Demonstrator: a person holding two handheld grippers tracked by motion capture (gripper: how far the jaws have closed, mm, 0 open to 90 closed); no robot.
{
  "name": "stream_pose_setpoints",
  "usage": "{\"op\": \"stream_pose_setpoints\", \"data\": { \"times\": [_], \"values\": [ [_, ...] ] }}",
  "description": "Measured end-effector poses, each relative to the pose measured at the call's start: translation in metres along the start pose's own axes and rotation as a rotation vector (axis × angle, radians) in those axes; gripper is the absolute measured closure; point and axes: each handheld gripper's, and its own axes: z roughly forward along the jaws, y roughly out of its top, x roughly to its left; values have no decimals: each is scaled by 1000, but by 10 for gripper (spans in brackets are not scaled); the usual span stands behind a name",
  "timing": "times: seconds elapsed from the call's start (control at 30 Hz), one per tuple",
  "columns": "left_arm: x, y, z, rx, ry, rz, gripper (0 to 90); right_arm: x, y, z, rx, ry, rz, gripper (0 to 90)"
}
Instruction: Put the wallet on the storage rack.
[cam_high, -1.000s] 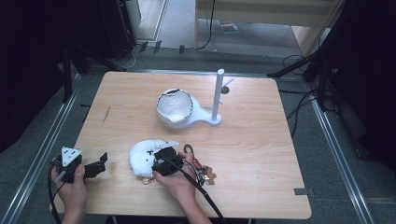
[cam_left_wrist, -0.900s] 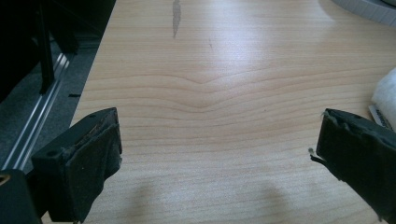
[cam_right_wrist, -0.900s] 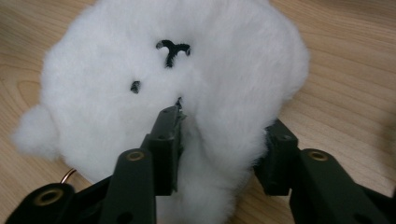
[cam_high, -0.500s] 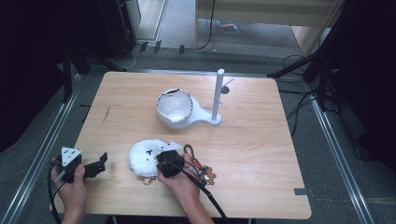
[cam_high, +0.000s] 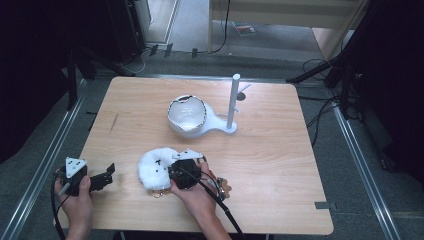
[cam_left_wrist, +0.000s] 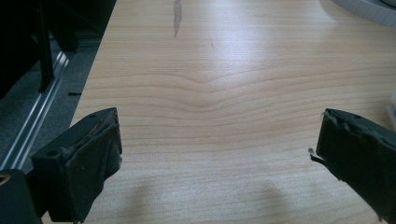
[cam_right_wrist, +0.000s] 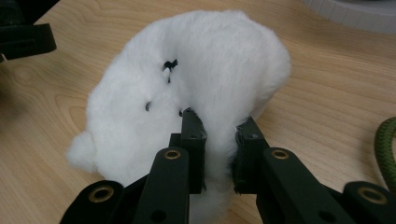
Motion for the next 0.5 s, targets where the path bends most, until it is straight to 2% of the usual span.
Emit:
{"op": "stream_pose_setpoints", "data": {
  "times": [0.27,0.5],
  "values": [
    [0,0,0,1,2,-1,6,-5,12,-27,-47,26,59,790],
    [0,0,0,1,1,-2,7,-6,21,-44,-64,9,57,789]
  ]
}}
